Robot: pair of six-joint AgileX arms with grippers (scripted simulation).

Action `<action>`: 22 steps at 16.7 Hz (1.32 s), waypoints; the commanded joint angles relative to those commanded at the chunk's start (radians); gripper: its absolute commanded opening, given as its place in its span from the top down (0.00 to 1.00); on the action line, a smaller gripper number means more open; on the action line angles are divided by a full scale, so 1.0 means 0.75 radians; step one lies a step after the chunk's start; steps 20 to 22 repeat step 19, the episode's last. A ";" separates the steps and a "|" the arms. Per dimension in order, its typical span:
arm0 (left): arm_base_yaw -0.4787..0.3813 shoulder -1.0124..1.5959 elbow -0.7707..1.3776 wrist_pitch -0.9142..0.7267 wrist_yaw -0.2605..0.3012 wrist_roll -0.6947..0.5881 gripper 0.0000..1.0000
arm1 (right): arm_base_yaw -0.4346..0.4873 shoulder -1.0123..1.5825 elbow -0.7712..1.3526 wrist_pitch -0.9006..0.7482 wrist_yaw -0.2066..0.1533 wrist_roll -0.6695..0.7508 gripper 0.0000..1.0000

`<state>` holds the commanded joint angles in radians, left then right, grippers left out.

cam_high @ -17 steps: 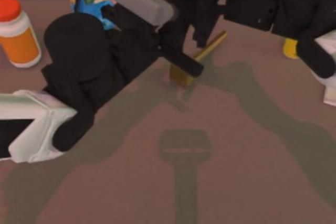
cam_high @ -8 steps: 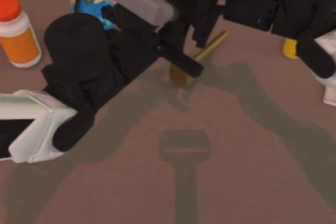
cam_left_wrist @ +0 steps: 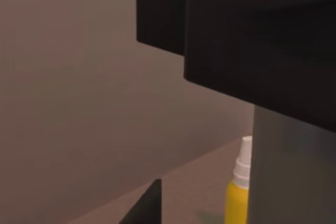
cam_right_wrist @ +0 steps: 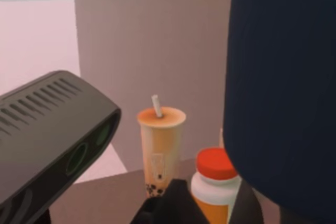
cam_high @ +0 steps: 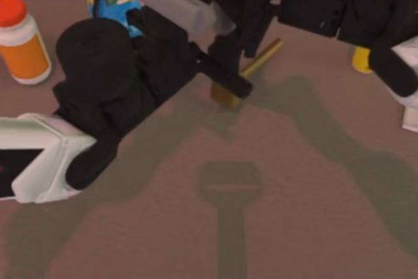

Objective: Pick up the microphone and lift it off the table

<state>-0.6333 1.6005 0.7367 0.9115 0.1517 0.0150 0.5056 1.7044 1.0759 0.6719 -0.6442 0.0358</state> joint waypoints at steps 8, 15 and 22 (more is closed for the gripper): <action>0.005 0.009 -0.007 0.001 -0.003 0.003 0.00 | -0.003 -0.008 0.006 -0.001 0.005 0.000 1.00; 0.067 -0.264 -0.251 -0.025 0.032 0.001 0.00 | -0.115 -0.085 -0.081 0.017 -0.118 0.009 1.00; 0.090 -0.361 -0.346 -0.031 0.049 0.001 0.00 | -0.159 -0.115 -0.115 0.024 -0.166 0.013 1.00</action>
